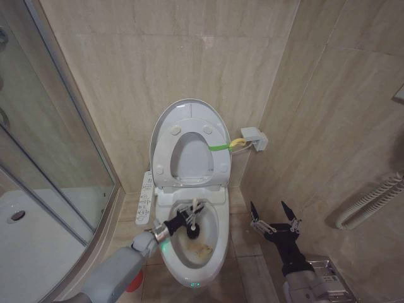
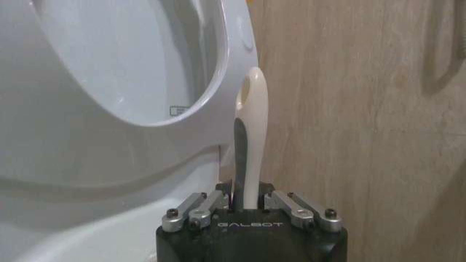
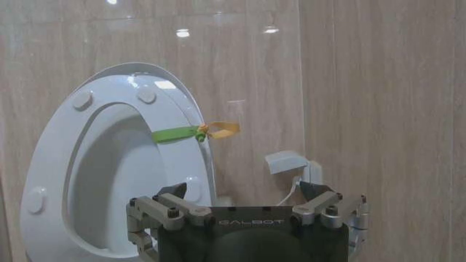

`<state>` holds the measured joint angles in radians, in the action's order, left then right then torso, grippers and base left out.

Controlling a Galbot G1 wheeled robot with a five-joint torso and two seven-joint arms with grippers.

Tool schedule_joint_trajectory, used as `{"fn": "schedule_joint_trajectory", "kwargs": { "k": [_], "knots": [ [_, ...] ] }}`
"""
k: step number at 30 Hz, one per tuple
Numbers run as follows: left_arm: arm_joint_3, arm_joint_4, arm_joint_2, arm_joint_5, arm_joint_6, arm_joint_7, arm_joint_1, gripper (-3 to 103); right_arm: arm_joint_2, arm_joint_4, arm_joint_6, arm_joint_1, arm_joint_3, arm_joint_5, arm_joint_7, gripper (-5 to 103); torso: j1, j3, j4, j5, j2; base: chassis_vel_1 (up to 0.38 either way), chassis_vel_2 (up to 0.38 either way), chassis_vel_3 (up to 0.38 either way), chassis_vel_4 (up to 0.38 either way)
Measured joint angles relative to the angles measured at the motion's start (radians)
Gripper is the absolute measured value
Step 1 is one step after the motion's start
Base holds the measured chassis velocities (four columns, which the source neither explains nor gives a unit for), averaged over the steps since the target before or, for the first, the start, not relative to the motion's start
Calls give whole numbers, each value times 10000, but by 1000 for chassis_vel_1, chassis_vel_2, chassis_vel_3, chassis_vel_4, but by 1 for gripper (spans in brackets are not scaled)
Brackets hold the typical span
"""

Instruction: Open the toilet lid, clean the toilet bowl with a toilet brush, close the toilet lid, and flush.

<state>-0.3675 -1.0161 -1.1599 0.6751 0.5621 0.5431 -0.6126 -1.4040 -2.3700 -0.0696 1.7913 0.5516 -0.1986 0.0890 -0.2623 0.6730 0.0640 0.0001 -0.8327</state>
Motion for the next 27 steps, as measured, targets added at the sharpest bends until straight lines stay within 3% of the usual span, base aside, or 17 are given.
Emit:
{"fn": "schedule_joint_trajectory", "kwargs": {
  "k": [5,8,14,17,21,27],
  "knots": [
    [62,673,-328,-280,72,120,-252,22,0,0,0,0,0,0,0,100,0,1,-5,-2,0,0,0,0,0],
    [456,1744,-710,-750,389,458,-367,22,0,0,0,0,0,0,0,100,0,0,-6,-1,-1,0,0,0,0],
    [642,1924,-773,-841,470,542,-384,22,0,0,0,0,0,0,0,100,0,0,-6,0,-1,0,0,0,0],
    [642,1474,-659,-621,353,410,-344,22,0,0,0,0,0,0,0,100,0,1,-5,-1,0,0,0,0,0],
    [534,-379,-339,-72,17,-142,-296,22,-1,0,0,0,-1,0,-1,100,0,1,-3,1,0,0,0,0,0],
    [534,-1786,-303,214,-302,-601,-504,22,0,0,0,0,0,0,0,100,0,1,-2,-1,0,0,0,0,0]
  ]
}}
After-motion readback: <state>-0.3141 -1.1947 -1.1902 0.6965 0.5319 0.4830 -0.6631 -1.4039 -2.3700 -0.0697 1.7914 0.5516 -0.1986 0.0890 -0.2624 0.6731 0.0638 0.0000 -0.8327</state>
